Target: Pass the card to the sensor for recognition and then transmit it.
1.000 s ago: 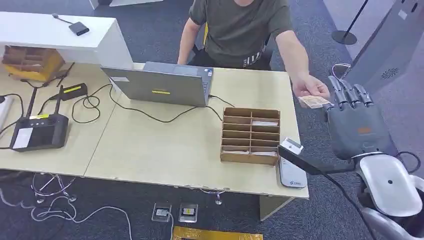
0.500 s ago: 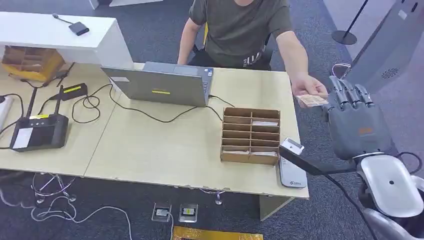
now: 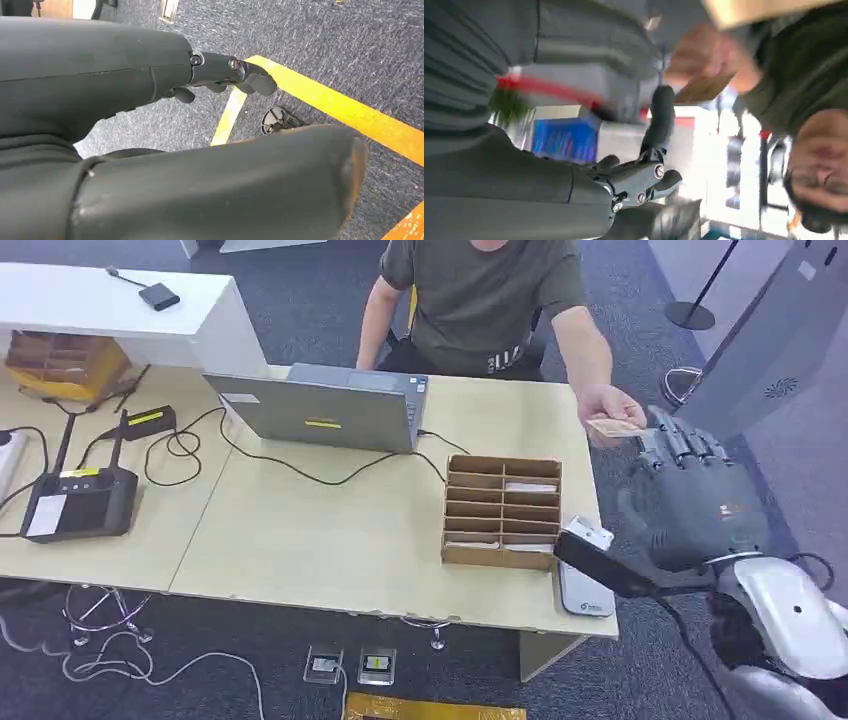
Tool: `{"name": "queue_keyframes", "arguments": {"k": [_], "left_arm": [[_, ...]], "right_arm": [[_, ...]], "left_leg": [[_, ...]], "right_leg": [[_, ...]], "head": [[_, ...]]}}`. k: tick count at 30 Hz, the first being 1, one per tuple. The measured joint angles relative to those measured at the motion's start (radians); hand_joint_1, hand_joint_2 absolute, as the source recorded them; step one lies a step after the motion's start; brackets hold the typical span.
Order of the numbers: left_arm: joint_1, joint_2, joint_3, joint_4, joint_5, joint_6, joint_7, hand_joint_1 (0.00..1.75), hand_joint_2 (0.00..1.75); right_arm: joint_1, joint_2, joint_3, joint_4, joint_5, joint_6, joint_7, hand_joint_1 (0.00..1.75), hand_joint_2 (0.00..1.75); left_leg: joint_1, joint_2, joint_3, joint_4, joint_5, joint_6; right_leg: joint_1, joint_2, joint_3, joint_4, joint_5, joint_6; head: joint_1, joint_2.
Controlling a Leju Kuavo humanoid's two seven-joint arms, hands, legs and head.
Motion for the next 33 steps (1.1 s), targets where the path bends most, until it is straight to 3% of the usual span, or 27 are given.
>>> {"name": "queue_keyframes", "arguments": {"k": [3, 24, 25, 33], "left_arm": [[0.0, 0.002, -0.006, 0.0, -0.003, -0.002, 0.002, 0.0, 0.0], [-0.001, 0.005, -0.012, 0.0, -0.002, 0.0, 0.008, 0.0, 0.0], [-0.001, 0.005, -0.012, 0.0, 0.002, 0.001, 0.008, 0.0, 0.0], [-0.002, 0.005, -0.011, 0.0, 0.012, 0.01, 0.008, 0.0, 0.0]], "right_arm": [[0.009, 0.0, -0.017, 0.003, -0.039, -0.045, 0.0, 0.0, 0.0], [0.044, 0.0, -0.058, 0.014, -0.055, -0.038, 0.0, 0.0, 0.0], [0.042, 0.0, -0.058, 0.015, -0.055, -0.038, 0.0, 0.0, 1.75], [0.001, 0.008, -0.025, 0.035, -0.026, -0.053, 0.0, 0.0, 1.75]], "left_leg": [[0.0, 0.0, 0.0, 0.0, 0.0, 0.0], [0.0, 0.0, 0.0, 0.0, 0.0, 0.0], [0.0, 0.0, 0.0, 0.0, 0.0, 0.0], [0.0, 0.0, 0.0, 0.0, 0.0, 0.0]], "right_leg": [[0.0, 0.001, 0.0, 0.0, 0.0, 0.0], [0.0, 0.001, 0.0, 0.0, 0.0, 0.0], [0.0, 0.001, 0.0, 0.0, 0.0, 0.0], [0.0, 0.0, 0.0, 0.0, 0.0, 0.0]], "head": [[0.001, 0.0], [0.001, 0.0], [0.001, 0.0], [0.001, 0.0]]}}
